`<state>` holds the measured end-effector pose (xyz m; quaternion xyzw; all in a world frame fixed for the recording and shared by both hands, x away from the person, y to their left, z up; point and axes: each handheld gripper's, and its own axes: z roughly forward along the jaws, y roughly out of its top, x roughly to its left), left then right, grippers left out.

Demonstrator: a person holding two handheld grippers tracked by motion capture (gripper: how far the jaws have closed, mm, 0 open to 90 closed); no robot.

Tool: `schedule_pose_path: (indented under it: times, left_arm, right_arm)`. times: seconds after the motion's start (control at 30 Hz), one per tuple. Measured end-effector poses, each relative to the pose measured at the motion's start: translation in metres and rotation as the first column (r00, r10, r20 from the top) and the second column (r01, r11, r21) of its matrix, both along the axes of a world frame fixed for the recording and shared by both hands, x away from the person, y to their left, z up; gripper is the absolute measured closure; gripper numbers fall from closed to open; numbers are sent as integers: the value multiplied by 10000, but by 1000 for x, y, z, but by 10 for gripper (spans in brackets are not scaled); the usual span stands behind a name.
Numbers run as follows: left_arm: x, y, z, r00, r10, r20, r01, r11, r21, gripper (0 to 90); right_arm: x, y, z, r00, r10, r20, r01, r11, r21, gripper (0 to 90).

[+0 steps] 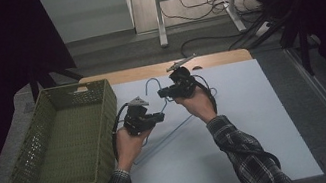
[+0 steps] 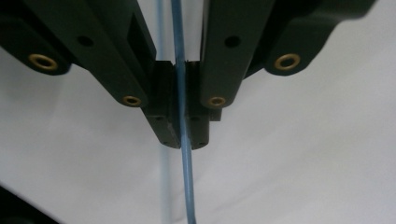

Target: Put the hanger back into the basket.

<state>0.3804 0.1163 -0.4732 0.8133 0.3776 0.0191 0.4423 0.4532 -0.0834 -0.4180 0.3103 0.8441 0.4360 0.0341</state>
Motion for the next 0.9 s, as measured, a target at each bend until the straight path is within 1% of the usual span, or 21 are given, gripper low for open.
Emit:
schedule_pose_path:
  times: [0.03, 0.07, 0.1, 0.17, 0.23, 0.27, 0.33, 0.4, 0.43, 0.47, 0.5, 0.53, 0.57, 0.63, 0.67, 0.7, 0.73, 0.77, 0.8, 0.83, 0.9]
  left_arm:
    - [-1, 1, 2, 10000, 58, -17, -58, 10000, 5, 661]
    - [-2, 2, 4, 10000, 33, 41, -33, 10000, 53, 661]
    - [-4, 3, 7, 10000, 8, 82, -9, 10000, 60, 640]
    - [-6, 5, 12, 9996, -280, -19, 279, 9995, -133, 542]
    - [-9, 7, 16, 9988, -461, -170, 456, 9986, -263, 435]
    - [-10, 8, 17, 9977, -610, -301, 598, 9975, -379, 402]
    - [-13, 8, 19, 9939, -876, -667, 830, 9941, -698, 378]
    - [-15, 8, 20, 9905, -1088, -840, 1018, 9913, -836, 397]
    - [-15, 8, 21, 9884, -1229, -897, 1153, 9896, -859, 397]
    - [-15, 7, 21, 9842, -1447, -1019, 1353, 9863, -942, 417]
    - [-15, 6, 21, 9811, -1560, -1149, 1449, 9844, -995, 452]
    - [-15, 6, 21, 9768, -1726, -1263, 1585, 9807, -1146, 495]
    - [-14, 5, 20, 9703, -1953, -1424, 1765, 9751, -1345, 544]
    - [-13, 3, 19, 9582, -2275, -1734, 2012, 9669, -1566, 602]
    - [-13, 2, 19, 9538, -2445, -1748, 2164, 9622, -1651, 639]
    - [-13, 2, 18, 9497, -2588, -1764, 2295, 9583, -1704, 654]
    - [-13, 1, 18, 9477, -2636, -1799, 2333, 9569, -1732, 676]
    - [-13, 1, 18, 9441, -2737, -1838, 2410, 9533, -1818, 721]
    - [-13, 1, 18, 9420, -2796, -1857, 2446, 9507, -1907, 751]
    - [-13, 1, 18, 9395, -2847, -1903, 2479, 9488, -1956, 802]
    - [-15, 0, 18, 9411, -2657, -2091, 2295, 9561, -1822, 847]
  right_arm:
    - [-5, -2, 3, 9998, 163, 144, -163, 9999, 16, 857]
    - [-5, -2, 3, 9998, 163, 144, -163, 9999, 16, 857]
    - [-6, -3, 4, 9996, 214, 169, -215, 9997, 64, 857]
    - [-13, -5, 7, 9990, 297, 323, -296, 9996, -44, 857]
    - [-18, -8, 9, 9984, 395, 414, -393, 9992, -59, 857]
    - [-21, -9, 10, 9977, 476, 486, -477, 9989, 2, 857]
    - [-27, -11, 12, 9967, 590, 561, -594, 9982, 62, 856]
    - [-37, -13, 13, 9947, 769, 681, -783, 9968, 180, 856]
    - [-37, -13, 13, 9947, 769, 681, -783, 9968, 180, 856]
    - [-39, -14, 13, 9942, 806, 718, -823, 9964, 216, 856]
    - [-43, -15, 14, 9932, 877, 770, -900, 9956, 265, 856]
    - [-47, -15, 15, 9923, 921, 829, -948, 9951, 295, 856]
    - [-49, -16, 15, 9916, 965, 856, -997, 9945, 330, 856]
    - [-55, -16, 17, 9899, 1092, 905, -1129, 9929, 369, 856]
    - [-58, -17, 17, 9889, 1148, 944, -1189, 9921, 393, 856]
    - [-60, -17, 18, 9884, 1179, 961, -1224, 9916, 419, 856]
    - [-62, -17, 18, 9875, 1240, 969, -1286, 9907, 433, 856]
    - [-63, -17, 18, 9866, 1281, 1007, -1331, 9901, 439, 856]
    - [-65, -18, 18, 9861, 1324, 1008, -1373, 9896, 433, 856]
    - [-66, -18, 17, 9853, 1363, 1029, -1412, 9891, 415, 856]
    - [-67, -18, 16, 9854, 1360, 1020, -1407, 9892, 406, 855]
